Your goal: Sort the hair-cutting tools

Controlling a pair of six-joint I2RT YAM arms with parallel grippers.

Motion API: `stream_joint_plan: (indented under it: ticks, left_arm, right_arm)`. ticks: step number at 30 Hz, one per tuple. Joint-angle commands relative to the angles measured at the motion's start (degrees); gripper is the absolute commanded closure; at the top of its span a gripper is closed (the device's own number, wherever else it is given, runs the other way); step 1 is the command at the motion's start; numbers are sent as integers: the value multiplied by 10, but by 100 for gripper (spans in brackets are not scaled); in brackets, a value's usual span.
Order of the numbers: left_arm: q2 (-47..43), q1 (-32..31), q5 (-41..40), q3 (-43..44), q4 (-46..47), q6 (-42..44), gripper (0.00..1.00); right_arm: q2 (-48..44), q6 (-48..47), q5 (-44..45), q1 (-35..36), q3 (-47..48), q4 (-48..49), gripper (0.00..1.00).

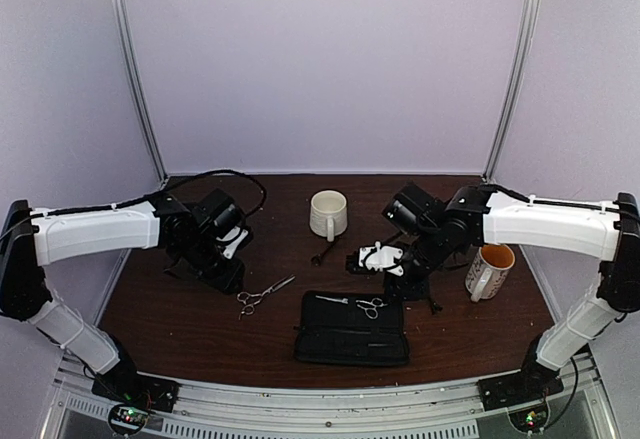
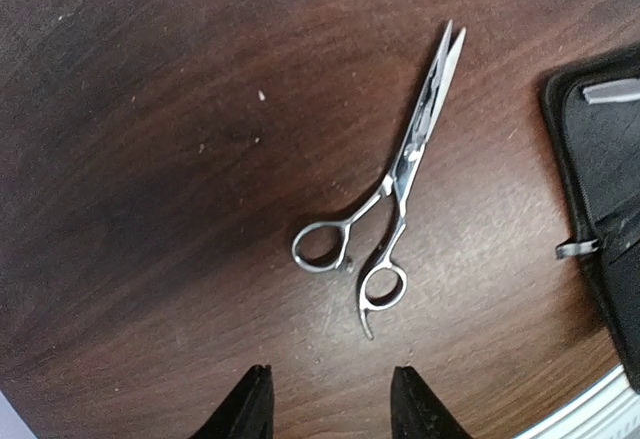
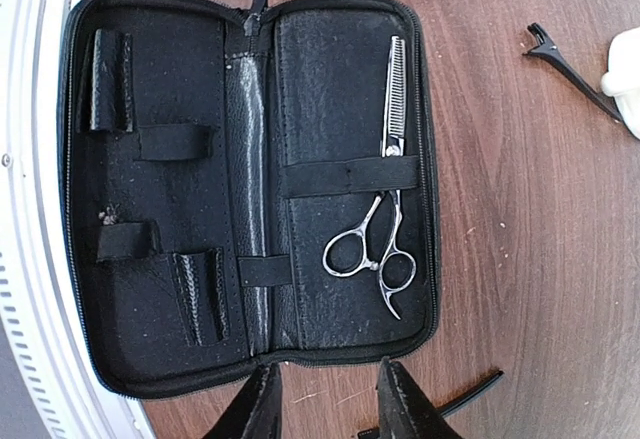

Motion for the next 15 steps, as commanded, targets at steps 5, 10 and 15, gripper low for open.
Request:
stream_joint_plan:
  ticks: [5, 10, 15]
  left_arm:
    - [-13, 6, -15, -18, -13, 168, 59]
    - [1, 6, -8, 0, 12, 226, 64]
    - [8, 20, 42, 24, 20, 256, 63]
  right_arm:
    - [14, -19, -1, -10, -28, 42, 68]
    - [54, 8, 34, -31, -17, 54, 69]
    - [75, 19, 107, -40, -39, 89, 65]
